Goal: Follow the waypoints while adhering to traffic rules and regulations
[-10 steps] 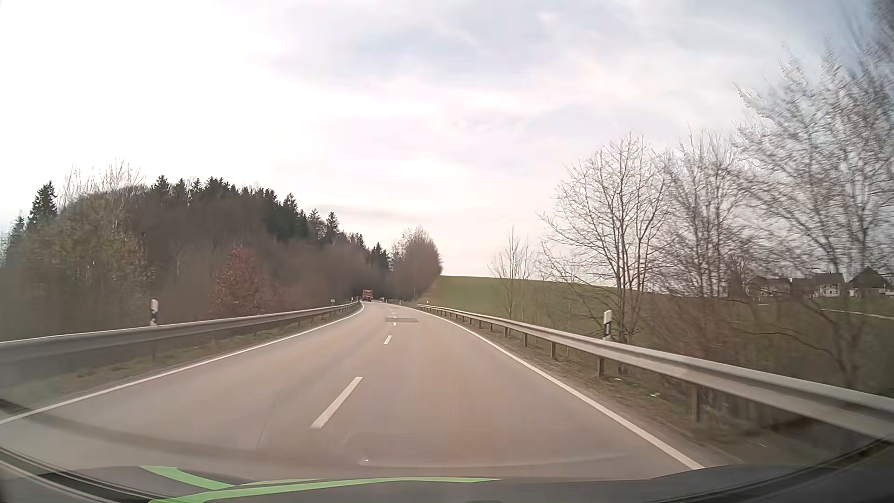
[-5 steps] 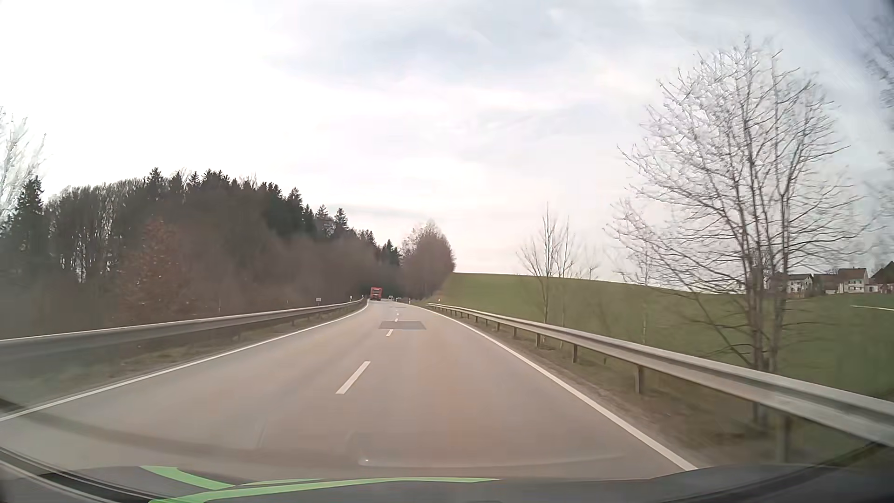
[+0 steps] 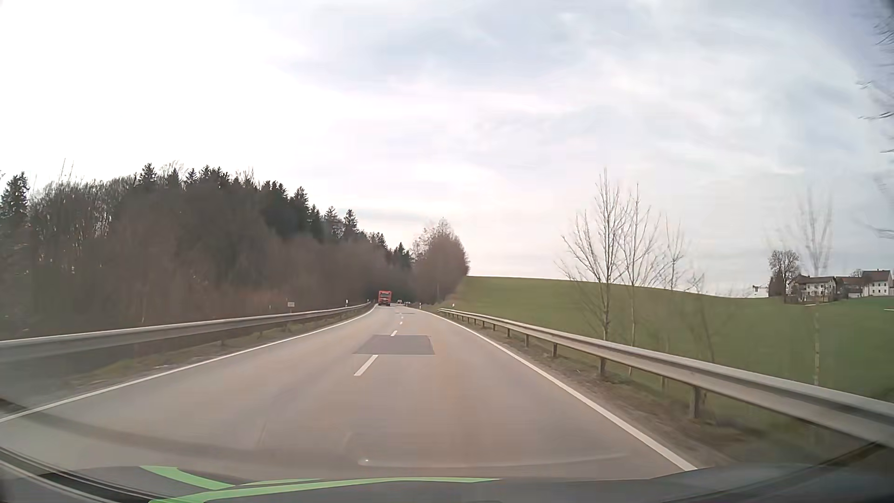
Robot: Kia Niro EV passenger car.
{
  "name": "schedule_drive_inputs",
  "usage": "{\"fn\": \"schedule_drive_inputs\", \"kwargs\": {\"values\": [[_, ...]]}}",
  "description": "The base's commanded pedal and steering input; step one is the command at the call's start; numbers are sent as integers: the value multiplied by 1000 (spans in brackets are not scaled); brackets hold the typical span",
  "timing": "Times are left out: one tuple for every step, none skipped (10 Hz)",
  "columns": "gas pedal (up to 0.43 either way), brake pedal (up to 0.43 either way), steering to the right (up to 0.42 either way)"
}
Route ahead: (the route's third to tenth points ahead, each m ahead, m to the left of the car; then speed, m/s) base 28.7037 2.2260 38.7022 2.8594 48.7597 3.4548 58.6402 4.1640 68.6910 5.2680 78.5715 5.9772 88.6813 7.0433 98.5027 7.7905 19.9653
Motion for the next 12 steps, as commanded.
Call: {"fn": "schedule_drive_inputs", "kwargs": {"values": [[260,0,-11],[260,0,-11],[260,0,-11],[260,0,-10],[260,0,-5],[260,0,-3],[260,0,-3],[260,0,-4],[260,0,-4],[260,0,-4],[260,0,-5],[260,0,-7]]}}
